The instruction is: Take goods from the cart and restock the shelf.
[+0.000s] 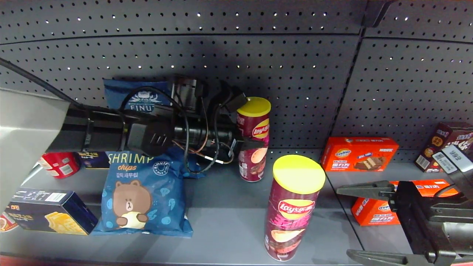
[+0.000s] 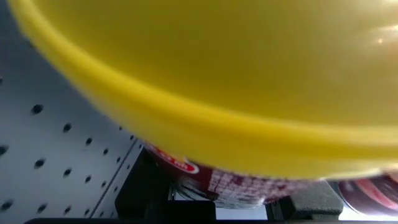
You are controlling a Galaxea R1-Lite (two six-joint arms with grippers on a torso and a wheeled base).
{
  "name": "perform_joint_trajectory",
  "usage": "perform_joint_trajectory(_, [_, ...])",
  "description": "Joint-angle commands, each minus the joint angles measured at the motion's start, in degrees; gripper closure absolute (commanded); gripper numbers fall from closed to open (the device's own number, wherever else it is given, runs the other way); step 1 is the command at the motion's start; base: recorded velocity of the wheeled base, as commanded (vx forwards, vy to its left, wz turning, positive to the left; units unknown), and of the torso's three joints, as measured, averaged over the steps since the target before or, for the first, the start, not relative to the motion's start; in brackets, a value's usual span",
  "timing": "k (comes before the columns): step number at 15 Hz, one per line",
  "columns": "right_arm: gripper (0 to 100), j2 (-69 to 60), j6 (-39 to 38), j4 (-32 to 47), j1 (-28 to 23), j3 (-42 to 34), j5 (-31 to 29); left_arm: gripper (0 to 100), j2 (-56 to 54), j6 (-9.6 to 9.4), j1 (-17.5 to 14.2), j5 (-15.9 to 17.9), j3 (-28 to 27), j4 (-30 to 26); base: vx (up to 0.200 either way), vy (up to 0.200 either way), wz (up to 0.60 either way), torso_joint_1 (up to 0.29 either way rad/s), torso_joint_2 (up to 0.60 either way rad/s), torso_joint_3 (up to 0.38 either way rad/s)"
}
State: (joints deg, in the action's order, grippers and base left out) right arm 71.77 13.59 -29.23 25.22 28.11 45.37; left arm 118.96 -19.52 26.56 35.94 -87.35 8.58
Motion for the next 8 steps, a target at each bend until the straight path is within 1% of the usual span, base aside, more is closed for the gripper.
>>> perform_joint_trajectory(1, [0, 0.22, 0.03, -0.03, 0.00, 0.10, 0.07, 100, 2.42, 0.01, 0.59, 0.01, -1.25, -0.06, 0.000, 0.000, 0.00, 0.000, 0.00, 0.000])
perform_joint_trajectory(4, [0, 0.22, 0.03, -0.03, 0.00, 0.10, 0.07, 100, 3.92, 0.01, 1.30, 0.01, -2.74, -0.06, 0.000, 0.000, 0.00, 0.000, 0.00, 0.000])
perform_joint_trajectory(8, [0, 0.22, 0.03, -0.03, 0.00, 0.10, 0.07, 100, 4.44, 0.01, 1.47, 0.01, -2.92, 0.03, 0.000, 0.000, 0.00, 0.000, 0.00, 0.000])
